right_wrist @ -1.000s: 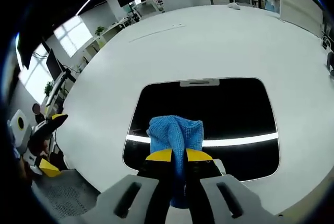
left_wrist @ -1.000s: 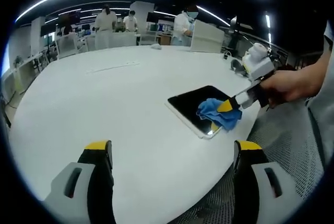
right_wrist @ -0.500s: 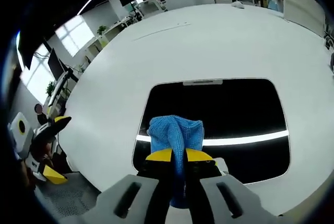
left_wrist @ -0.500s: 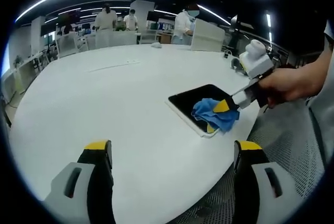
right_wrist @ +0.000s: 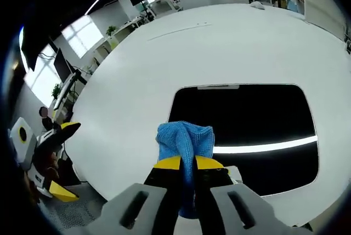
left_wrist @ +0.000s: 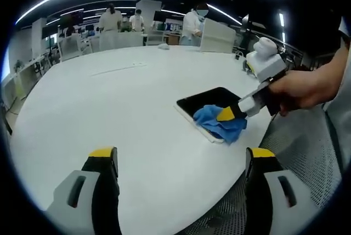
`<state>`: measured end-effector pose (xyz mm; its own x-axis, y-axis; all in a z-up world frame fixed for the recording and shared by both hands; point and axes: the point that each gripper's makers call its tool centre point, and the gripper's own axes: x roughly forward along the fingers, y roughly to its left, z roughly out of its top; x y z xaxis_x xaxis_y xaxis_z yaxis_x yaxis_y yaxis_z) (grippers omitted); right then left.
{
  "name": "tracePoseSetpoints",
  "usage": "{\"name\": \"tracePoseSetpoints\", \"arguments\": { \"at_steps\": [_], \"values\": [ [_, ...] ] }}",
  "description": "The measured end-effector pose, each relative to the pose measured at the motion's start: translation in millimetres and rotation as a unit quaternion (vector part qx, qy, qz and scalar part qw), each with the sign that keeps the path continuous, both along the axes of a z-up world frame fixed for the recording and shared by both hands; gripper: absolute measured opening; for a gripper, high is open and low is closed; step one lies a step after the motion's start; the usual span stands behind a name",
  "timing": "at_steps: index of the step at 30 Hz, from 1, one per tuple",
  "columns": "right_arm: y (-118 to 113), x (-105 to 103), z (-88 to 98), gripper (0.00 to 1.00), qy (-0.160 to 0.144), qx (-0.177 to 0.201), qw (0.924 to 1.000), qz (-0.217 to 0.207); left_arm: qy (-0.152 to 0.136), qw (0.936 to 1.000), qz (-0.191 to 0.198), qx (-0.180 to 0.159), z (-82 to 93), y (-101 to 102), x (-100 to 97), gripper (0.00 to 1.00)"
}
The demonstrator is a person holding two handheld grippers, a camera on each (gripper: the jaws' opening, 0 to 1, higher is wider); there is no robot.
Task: Wipe the mirror surface with the cleaning cloth until all visible marks leave the cleaned area.
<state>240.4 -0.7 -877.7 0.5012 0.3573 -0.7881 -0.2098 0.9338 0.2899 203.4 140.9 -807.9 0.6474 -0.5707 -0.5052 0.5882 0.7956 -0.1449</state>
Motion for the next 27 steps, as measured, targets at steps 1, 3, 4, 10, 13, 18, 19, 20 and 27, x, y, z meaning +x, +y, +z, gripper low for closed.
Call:
{"name": "tracePoseSetpoints", "arguments": {
  "at_steps": [1,3,4,10,13,18,19,20,27],
  "values": [
    [0.5,0.3,-0.2,0.02,0.000,-0.002,1.0000,0.002,0.000,1.0000,0.000,0.000,-0.2,0.2,0.2,0.96],
    [-0.5,1.4,-0.5,0.02,0.002,-0.007,1.0000,0.001,0.000,1.0000,0.000,0.001,-1.4,1.2,1.0,0.96],
    [0.0,1.8,-0.6,0.02,0.002,-0.005,1.0000,0.001,0.000,1.0000,0.000,0.001,-1.7,1.3,1.1,0.96],
    [0.6,1.7,-0.3,0.02,0.000,-0.006,1.0000,0.004,0.000,1.0000,-0.001,0.002,-4.7,2.7,2.3,0.96],
    [0.2,2.1,-0.5,0.02,0.002,-0.007,1.0000,0.003,0.001,1.0000,-0.001,0.003,-5.6,3.1,2.6,0.96],
    [-0.4,1.9,-0.1,0.02,0.002,-0.005,1.0000,-0.003,0.001,1.0000,-0.002,0.003,-7.8,3.8,3.1,0.96],
    [-0.3,1.8,0.0,0.02,0.001,-0.008,1.0000,-0.002,0.001,1.0000,-0.001,0.002,-8.3,4.2,3.5,0.96],
    [-0.2,1.8,-0.1,0.02,0.000,-0.010,1.0000,-0.001,0.001,1.0000,-0.001,0.002,-8.5,4.4,3.5,0.96],
    [0.1,3.1,-0.4,0.02,-0.006,-0.019,0.9998,0.005,0.002,1.0000,-0.002,0.003,-9.8,4.4,3.2,0.95]
  ]
}}
